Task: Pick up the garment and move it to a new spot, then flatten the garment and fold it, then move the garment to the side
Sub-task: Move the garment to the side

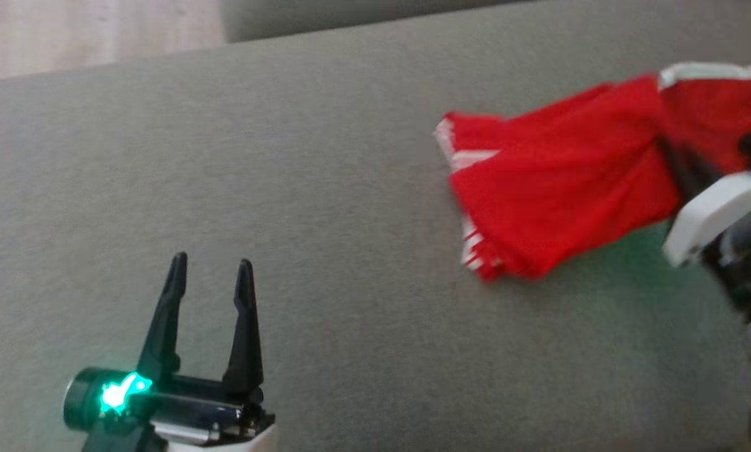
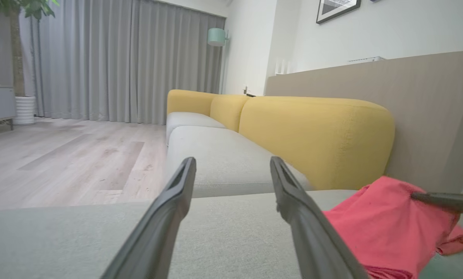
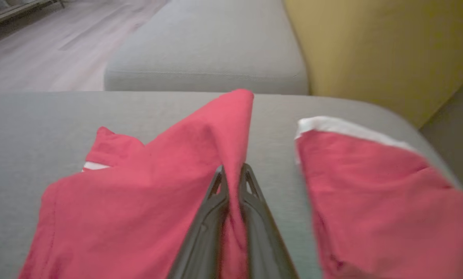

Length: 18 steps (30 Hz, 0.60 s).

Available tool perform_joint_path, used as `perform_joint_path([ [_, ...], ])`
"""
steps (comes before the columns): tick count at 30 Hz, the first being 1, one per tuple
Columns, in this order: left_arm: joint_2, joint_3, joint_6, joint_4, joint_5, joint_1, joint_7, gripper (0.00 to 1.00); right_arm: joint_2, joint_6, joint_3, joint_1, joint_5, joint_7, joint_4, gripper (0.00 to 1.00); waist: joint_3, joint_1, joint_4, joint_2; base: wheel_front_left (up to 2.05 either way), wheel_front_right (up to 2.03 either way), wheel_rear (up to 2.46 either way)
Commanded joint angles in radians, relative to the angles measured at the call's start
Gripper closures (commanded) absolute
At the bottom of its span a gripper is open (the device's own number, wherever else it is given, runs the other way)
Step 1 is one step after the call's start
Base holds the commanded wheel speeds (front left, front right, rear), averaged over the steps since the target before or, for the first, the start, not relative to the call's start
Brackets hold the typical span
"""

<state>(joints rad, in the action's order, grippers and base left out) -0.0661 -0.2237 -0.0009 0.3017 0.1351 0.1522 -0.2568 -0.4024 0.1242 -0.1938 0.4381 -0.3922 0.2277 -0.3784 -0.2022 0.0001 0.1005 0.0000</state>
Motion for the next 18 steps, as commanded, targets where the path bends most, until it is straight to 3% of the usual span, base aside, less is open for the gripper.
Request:
perform_joint_path([
  [1, 0.014, 0.038, -0.011, 0.034, 0.000, -0.043, -0.005, 0.00, -0.048, 0.007, 0.023, 0.049, 0.005, 0.017, 0.063, 1.00, -0.062, -0.0001, 0.069, 0.0000, 0.00, 0.00, 0.00],
  [9, 0.015, 0.058, -0.049, 0.026, -0.019, -0.087, -0.005, 0.00, -0.151, 0.007, 0.189, 0.098, 0.043, 0.081, 0.128, 1.00, -0.136, -0.0001, 0.095, 0.0000, 0.00, 0.00, 0.00],
  [10, 0.015, 0.061, -0.054, 0.024, -0.021, -0.091, -0.005, 0.00, -0.160, 0.007, 0.216, 0.101, 0.061, 0.086, 0.130, 0.82, -0.143, -0.0001, 0.094, 0.0000, 0.00, 0.00, 0.00],
  [11, 0.015, 0.064, -0.058, 0.023, -0.023, -0.096, -0.005, 0.00, -0.165, 0.007, 0.244, 0.104, 0.081, 0.087, 0.134, 0.00, -0.149, -0.0001, 0.091, 0.0000, 0.00, 0.00, 0.00],
  [15, 0.015, 0.074, -0.067, 0.008, -0.022, -0.102, -0.005, 0.00, -0.111, 0.007, 0.312, 0.092, 0.148, 0.065, 0.176, 0.00, -0.142, -0.0001, 0.076, 0.0000, 0.00, 0.00, 0.00],
  [18, 0.015, 0.077, -0.046, -0.012, -0.023, -0.097, -0.005, 0.00, -0.029, 0.007, 0.293, 0.039, 0.190, 0.032, 0.219, 0.00, -0.105, -0.0001, 0.057, 0.0000, 0.00, 0.00, 0.00],
])
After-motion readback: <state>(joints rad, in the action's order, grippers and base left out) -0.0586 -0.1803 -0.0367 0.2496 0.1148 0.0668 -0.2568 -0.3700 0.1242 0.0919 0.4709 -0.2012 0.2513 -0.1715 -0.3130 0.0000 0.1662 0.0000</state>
